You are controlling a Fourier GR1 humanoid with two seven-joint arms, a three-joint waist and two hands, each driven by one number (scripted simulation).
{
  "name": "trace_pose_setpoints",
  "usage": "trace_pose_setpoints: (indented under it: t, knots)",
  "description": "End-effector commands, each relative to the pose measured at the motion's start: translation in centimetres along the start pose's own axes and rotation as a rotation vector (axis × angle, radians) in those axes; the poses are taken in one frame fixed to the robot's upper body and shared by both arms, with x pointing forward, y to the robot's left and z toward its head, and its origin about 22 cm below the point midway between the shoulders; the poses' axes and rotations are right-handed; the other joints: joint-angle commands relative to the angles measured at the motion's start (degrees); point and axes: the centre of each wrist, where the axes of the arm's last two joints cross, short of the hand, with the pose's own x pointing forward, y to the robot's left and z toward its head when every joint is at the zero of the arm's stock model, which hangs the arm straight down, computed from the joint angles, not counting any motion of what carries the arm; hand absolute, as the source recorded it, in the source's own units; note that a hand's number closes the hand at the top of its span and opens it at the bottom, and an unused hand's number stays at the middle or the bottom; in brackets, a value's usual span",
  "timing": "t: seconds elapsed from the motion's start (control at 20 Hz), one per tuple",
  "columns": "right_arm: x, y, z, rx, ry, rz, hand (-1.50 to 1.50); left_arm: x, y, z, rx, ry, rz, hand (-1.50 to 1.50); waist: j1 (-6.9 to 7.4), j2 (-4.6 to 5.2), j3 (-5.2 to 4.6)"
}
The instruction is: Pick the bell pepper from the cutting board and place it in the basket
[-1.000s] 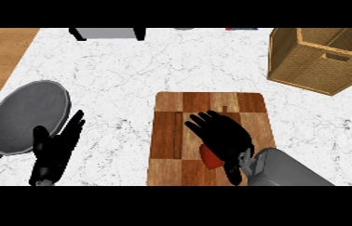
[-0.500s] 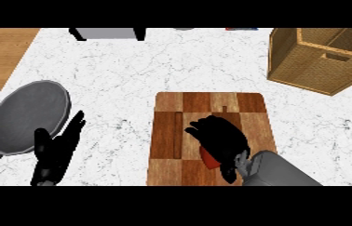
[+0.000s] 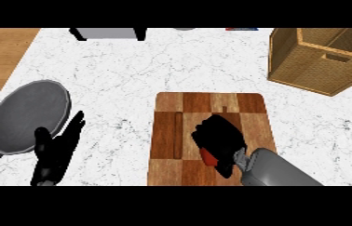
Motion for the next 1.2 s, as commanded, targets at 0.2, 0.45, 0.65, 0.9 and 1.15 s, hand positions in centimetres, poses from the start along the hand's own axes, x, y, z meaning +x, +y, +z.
trace_pose_setpoints:
  t: [0.2, 0.45, 0.65, 0.9, 1.15]
  knots:
    - [0.6, -1.3, -1.6, -0.061, 0.117, -0.024, 1.50, -3.4, 0.4, 0.7, 0.002, 0.125, 0.007, 0.00, -0.04, 0.61, -0.65]
    - [-3.7, -1.4, -3.8, -0.110, 0.673, -0.324, 1.50, -3.0, 0.6, 1.1, 0.020, 0.131, 0.009, 0.00, -0.89, 1.17, -0.69]
    - [-1.2, -5.9, -6.0, -0.324, 0.787, -0.442, 1.50, -2.7, -0.5, 0.6, -0.017, 0.113, 0.019, 0.00, 0.39, 1.07, -0.67]
    - [-2.2, -12.1, -2.0, -0.841, 0.685, -0.884, 1.50, -1.9, 0.2, 0.9, -0.002, 0.116, 0.001, 0.00, -0.49, 0.63, -0.41]
    - [-3.1, -17.2, 1.5, -1.113, 0.716, -0.878, 1.50, -3.1, 0.4, 1.6, 0.011, 0.133, 0.002, 0.00, -0.87, 0.27, -0.64]
